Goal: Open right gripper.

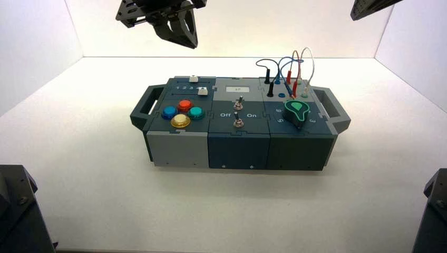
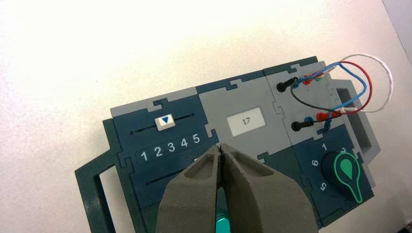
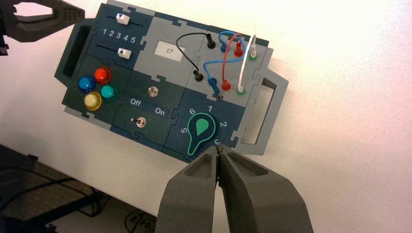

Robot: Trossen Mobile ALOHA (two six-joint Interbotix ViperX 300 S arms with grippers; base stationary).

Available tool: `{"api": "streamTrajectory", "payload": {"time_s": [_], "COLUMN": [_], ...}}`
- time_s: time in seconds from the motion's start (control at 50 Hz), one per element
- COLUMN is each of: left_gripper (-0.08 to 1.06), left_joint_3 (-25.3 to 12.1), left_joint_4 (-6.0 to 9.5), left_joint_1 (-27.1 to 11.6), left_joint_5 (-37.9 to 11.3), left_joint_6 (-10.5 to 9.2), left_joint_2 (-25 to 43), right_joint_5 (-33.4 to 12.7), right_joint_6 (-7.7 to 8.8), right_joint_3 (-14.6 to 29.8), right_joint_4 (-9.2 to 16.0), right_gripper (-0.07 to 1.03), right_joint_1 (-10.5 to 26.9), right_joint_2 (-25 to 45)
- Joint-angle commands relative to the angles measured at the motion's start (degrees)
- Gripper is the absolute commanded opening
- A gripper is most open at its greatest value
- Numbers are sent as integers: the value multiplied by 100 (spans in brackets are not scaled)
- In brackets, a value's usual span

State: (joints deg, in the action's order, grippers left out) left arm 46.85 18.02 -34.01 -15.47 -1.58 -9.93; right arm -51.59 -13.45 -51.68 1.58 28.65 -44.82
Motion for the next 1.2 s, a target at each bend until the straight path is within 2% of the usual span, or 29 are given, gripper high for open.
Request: {"api": "streamTrajectory", "payload": {"time_s": [0.02, 0.78, 0.82, 0.88, 0.94, 0.96, 0.98, 1.02, 1.2], "left_gripper": [-3, -3, -3, -3, -3, -3, -3, -3, -3], "left_joint_3": [-167, -202, -202, -211, -211, -211, -211, -229, -264], "left_joint_4": [9, 9, 9, 9, 9, 9, 9, 9, 9], "left_joint_1": [-26, -26, -26, -26, -26, -26, -26, -26, -26], "left_joint_5": [44, 44, 44, 53, 62, 62, 62, 70, 70], "left_joint_6": [-9, -9, -9, -9, -9, -9, -9, -9, -9], "left_joint_2": [-53, -35, -26, -18, 0, 9, 9, 44, 97], "right_joint_5": [18, 18, 18, 18, 18, 18, 18, 26, 18], "right_joint_6": [-9, 0, 0, 0, -44, -44, -44, -70, -70], "right_joint_3": [114, 97, 97, 97, 88, 88, 88, 79, 70], "right_joint_4": [0, -18, -35, -53, -79, -79, -79, -132, -167], "right_gripper": [-2, -1, 1, 16, 51, 57, 57, 72, 74], "right_joint_1": [-35, -35, -35, -35, -35, -35, -35, -35, -35], "right_joint_2": [0, 0, 0, 0, 9, 9, 9, 0, 0]}}
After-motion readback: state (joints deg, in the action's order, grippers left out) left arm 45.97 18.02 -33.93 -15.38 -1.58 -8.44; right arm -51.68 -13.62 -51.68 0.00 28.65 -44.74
